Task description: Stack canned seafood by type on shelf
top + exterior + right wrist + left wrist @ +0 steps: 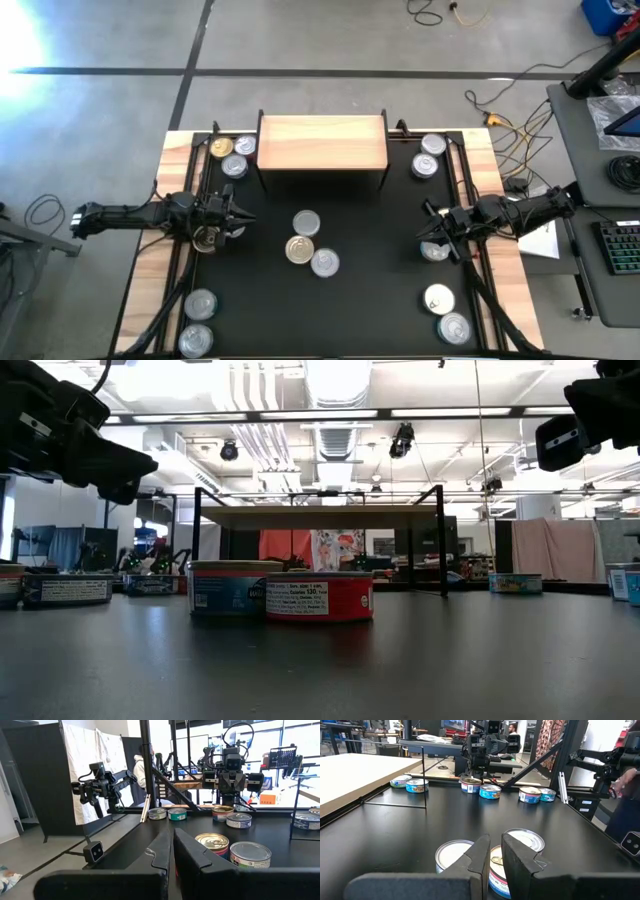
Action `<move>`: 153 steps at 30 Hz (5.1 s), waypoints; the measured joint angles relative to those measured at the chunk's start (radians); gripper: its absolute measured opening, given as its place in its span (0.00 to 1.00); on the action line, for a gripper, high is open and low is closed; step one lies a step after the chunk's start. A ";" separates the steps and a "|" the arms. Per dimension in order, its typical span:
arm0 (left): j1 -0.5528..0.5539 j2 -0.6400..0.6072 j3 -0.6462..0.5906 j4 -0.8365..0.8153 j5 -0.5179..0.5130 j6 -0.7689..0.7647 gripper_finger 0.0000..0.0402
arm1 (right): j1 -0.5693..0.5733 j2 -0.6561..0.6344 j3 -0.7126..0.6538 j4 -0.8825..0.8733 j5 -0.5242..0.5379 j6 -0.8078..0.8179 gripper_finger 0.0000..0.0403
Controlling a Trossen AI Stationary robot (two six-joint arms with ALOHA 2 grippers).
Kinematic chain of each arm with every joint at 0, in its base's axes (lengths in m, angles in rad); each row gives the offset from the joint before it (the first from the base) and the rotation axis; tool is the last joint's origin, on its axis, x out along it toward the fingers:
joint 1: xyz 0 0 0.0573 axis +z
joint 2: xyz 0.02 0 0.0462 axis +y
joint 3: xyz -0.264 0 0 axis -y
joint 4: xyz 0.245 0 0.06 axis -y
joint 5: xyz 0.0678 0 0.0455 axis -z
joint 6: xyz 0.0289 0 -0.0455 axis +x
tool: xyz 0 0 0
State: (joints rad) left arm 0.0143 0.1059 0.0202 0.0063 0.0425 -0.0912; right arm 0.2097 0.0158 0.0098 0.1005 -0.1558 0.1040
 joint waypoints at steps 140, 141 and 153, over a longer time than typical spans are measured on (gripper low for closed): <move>-0.732 1.612 1.098 -0.605 -0.528 -0.751 0.71 | 0.165 1.718 1.113 -0.481 0.348 0.222 0.99; -0.735 1.624 1.098 -0.605 -0.527 -0.760 0.71 | 0.163 1.719 1.113 -0.466 0.370 0.166 0.99; -0.740 1.654 1.094 -0.612 -0.477 -0.835 0.76 | 0.066 1.722 1.105 -0.398 0.335 -0.148 0.99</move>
State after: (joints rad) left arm -0.7258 1.7604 1.1140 -0.6059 -0.4342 -0.9264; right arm 0.2754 1.7378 1.1149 -0.2977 0.1796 -0.0437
